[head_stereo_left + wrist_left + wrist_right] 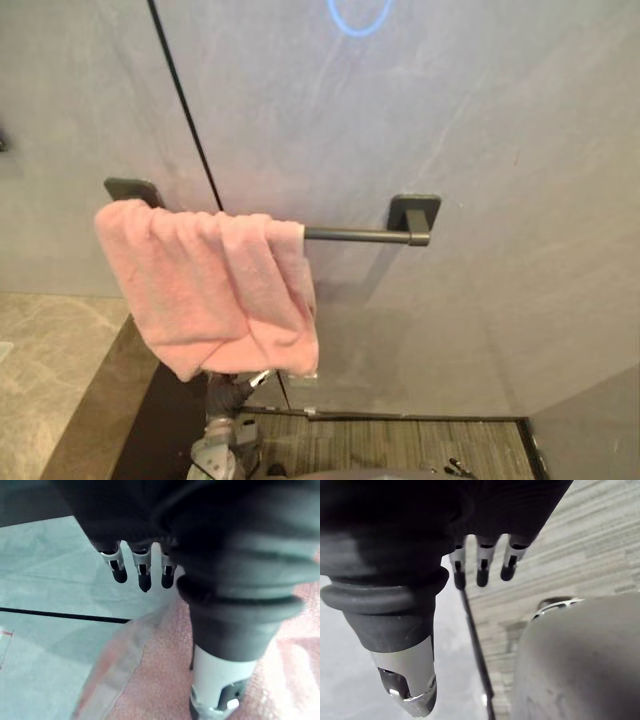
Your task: Organize washtable
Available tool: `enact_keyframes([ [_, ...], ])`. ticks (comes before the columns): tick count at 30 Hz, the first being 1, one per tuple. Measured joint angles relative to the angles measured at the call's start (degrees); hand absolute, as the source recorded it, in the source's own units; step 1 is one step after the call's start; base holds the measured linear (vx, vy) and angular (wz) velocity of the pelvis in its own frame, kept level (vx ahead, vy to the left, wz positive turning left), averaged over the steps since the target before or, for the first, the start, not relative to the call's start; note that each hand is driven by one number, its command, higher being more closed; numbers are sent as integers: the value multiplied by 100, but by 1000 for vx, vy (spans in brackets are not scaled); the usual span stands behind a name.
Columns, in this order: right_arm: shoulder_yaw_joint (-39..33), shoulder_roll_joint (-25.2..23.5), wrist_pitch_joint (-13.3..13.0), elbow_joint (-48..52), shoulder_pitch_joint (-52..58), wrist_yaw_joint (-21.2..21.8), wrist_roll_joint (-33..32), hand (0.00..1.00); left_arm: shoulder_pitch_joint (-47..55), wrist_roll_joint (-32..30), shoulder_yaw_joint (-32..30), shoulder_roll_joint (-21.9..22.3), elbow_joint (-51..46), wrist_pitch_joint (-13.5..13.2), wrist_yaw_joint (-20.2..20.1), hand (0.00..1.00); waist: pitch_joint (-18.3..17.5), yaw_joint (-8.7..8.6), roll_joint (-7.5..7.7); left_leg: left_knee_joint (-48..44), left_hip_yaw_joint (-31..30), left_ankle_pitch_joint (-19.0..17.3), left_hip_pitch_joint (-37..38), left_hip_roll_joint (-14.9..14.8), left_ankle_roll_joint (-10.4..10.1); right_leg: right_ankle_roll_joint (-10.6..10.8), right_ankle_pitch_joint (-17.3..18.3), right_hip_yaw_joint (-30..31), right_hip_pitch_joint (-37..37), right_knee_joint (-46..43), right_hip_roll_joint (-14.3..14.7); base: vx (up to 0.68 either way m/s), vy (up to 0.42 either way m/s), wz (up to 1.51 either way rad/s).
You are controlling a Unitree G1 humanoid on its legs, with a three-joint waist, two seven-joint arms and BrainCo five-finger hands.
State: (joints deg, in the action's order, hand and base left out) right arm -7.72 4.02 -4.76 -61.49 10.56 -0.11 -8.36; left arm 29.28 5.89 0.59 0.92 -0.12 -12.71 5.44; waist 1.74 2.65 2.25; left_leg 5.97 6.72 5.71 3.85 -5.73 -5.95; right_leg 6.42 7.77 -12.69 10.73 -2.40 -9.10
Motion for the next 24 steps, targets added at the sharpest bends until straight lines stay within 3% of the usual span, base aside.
enact_keyframes([
  [9,205,-6,25,-7,-3,-86,97,0,121,-206,-22,6,-529,-31,238,0,-92,144,51,-2,-436,85,-194,44,-50,24,218,-490,40,-179,-2,10,-43,29],
  [13,205,-12,23,-7,-40,-81,227,0,241,-206,-29,257,-897,-39,344,0,-112,226,90,-36,-591,134,-340,65,-48,23,221,-685,12,-196,3,4,-30,23],
  [22,391,-92,89,214,-103,-86,227,0,226,-210,-80,435,-641,22,326,0,17,327,120,-38,-1205,278,-504,244,17,72,407,-1328,138,-454,-95,-33,-26,38],
  [24,507,-234,91,287,-128,-93,228,0,216,-213,-178,419,-349,109,319,0,27,421,114,-35,-1319,308,-515,286,27,101,506,-1424,138,-562,-131,-38,-26,25],
])
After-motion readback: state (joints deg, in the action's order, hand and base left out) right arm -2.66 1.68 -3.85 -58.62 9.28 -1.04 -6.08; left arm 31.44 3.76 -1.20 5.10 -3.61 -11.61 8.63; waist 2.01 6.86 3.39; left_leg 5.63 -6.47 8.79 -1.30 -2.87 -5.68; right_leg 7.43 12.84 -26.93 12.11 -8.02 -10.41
